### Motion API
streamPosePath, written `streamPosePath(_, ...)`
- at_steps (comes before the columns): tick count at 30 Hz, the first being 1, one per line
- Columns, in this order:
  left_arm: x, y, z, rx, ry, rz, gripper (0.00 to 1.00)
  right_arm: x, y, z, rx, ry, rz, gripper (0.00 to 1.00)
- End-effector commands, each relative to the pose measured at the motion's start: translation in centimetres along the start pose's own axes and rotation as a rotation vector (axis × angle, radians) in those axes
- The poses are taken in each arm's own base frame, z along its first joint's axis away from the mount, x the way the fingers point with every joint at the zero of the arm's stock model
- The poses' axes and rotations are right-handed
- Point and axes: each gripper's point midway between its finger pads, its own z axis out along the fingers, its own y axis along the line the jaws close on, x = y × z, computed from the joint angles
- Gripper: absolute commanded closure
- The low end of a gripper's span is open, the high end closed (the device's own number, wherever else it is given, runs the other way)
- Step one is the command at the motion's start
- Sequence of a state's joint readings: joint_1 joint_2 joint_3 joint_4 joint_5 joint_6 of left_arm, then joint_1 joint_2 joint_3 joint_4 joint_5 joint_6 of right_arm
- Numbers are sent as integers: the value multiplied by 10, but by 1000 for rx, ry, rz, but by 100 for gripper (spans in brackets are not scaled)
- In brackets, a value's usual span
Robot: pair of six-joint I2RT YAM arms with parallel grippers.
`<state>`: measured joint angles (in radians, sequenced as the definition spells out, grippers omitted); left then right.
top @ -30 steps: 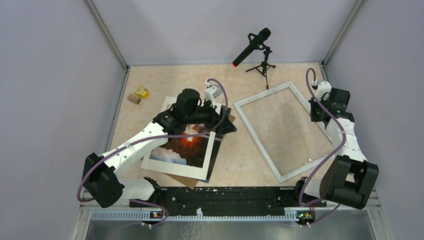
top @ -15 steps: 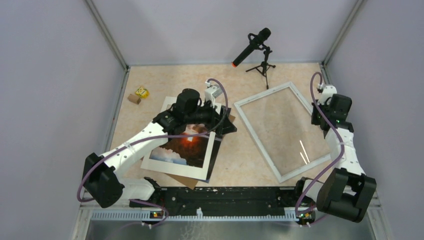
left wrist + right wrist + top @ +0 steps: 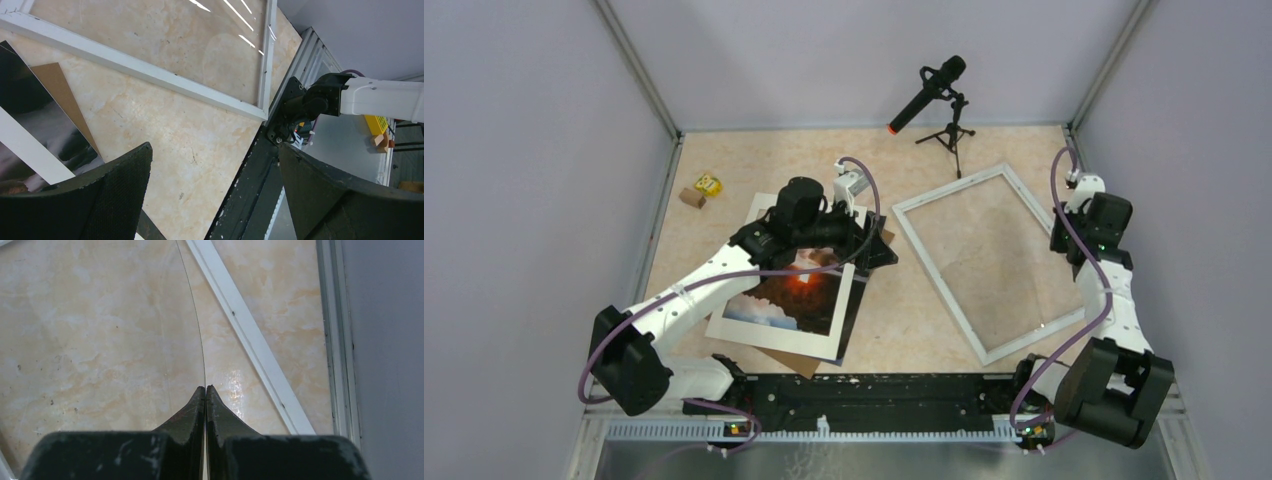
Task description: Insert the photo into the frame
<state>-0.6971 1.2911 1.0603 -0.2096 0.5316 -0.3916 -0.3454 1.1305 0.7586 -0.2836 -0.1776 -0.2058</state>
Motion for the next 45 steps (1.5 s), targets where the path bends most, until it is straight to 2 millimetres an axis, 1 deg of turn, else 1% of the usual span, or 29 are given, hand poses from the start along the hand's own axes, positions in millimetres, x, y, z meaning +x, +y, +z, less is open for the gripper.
streamPosePath(1,-13,-13,-2,42,-49,39,1,-16,-1,-3,0,-80,2,100)
streamPosePath(4,-13,-13,-2,43,-49,39,2,-12,3,-1,-29,-72,-9,100)
streamPosePath(9,-12,-12,-1,44,-47,36,2,-9,5,0,-41,-68,-29,100)
streamPosePath(15,-11,-12,-1,43,-45,36,2,-9,6,2,-51,-58,-32,100)
streamPosePath(19,-12,-12,-1,42,-46,35,2,-9,3,2,-34,-54,-31,100)
streamPosePath(21,-12,-12,-1,43,-46,35,2,-9,1,3,-26,-55,-30,94)
streamPosePath(22,-12,-12,-1,45,-46,37,2,-10,0,4,-23,-52,-30,89)
streamPosePath(23,-12,-12,-1,44,-47,36,1,-10,1,4,-25,-48,-31,83)
streamPosePath(24,-12,-12,-1,44,-46,36,2,-10,0,6,-26,-42,-32,73)
streamPosePath(26,-12,-12,-1,45,-46,36,1,-11,-1,8,-27,-31,-29,64)
streamPosePath(28,-11,-12,-1,45,-44,36,2,-13,-2,11,-8,-34,-3,48)
streamPosePath(34,-10,-11,1,45,-36,30,2,-14,-15,10,118,13,2,22)
streamPosePath(35,-9,-12,1,51,-31,26,2,-16,-16,9,138,22,2,16)
streamPosePath(36,-8,-12,1,56,-29,21,2,-14,-18,8,162,38,-1,7)
streamPosePath(37,-7,-14,2,63,-27,20,2,-13,-19,7,175,49,-10,2)
streamPosePath(39,-7,-13,2,64,-27,21,2,-11,-21,5,211,62,-28,1)
streamPosePath(42,-7,-11,3,51,-26,23,2,-13,-27,1,270,67,-60,1)
streamPosePath(45,-5,-11,4,58,-21,20,2,-18,-41,-5,387,74,-42,1)
